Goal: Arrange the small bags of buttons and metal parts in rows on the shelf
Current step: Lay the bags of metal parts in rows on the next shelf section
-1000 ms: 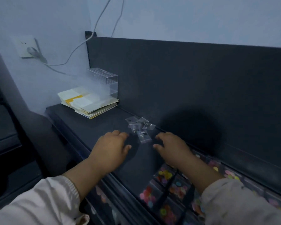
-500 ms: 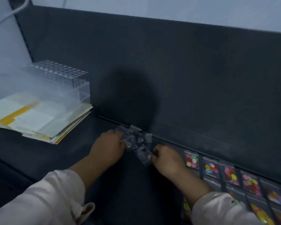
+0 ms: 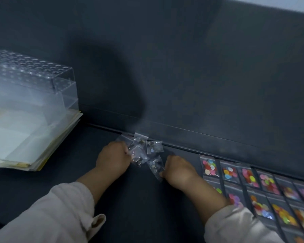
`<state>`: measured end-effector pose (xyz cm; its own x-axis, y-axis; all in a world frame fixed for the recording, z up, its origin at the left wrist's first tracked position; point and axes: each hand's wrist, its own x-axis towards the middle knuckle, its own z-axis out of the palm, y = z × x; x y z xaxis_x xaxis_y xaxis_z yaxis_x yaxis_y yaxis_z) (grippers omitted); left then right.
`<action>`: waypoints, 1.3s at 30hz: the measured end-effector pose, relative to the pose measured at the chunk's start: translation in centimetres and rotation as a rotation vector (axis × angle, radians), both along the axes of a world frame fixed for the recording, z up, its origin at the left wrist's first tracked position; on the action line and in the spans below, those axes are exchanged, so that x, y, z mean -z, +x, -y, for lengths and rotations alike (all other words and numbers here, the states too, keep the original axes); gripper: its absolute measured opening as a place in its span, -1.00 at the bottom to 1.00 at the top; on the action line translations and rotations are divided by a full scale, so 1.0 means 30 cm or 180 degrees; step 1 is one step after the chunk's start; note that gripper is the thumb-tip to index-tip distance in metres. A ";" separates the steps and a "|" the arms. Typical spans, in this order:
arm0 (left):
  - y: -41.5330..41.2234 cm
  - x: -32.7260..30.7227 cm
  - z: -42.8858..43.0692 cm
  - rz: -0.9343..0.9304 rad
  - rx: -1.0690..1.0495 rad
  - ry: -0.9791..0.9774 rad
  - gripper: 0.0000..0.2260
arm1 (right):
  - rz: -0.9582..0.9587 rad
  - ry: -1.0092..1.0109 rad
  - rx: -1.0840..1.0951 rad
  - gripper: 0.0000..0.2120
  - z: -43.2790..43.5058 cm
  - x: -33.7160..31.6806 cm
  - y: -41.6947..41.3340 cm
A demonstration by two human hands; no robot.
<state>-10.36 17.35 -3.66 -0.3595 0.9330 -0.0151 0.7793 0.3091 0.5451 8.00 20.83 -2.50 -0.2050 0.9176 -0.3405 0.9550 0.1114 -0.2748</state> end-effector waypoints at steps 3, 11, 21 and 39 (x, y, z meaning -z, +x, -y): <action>-0.010 0.006 -0.004 0.0360 -0.0028 0.0052 -0.82 | -0.0297 0.0259 -0.0009 -0.90 0.022 -0.020 0.002; 0.050 -0.083 0.008 0.2195 -0.0240 0.0373 -0.85 | -0.2589 0.0027 0.1082 -0.77 0.069 -0.031 0.027; 0.233 -0.173 0.039 0.3822 -0.0199 -0.0109 -0.85 | -0.3941 -0.0698 0.1869 -0.78 0.152 -0.121 0.200; 1.161 -0.286 0.406 0.3464 0.1229 -0.0792 -0.92 | -0.4219 0.0115 0.2449 -0.73 0.717 -0.245 1.061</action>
<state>24.45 5.16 4.92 0.2603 0.9051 -0.3361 0.0068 0.3464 0.9381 39.83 -0.68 4.87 0.1800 0.9438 -0.2773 -0.1395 -0.2546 -0.9569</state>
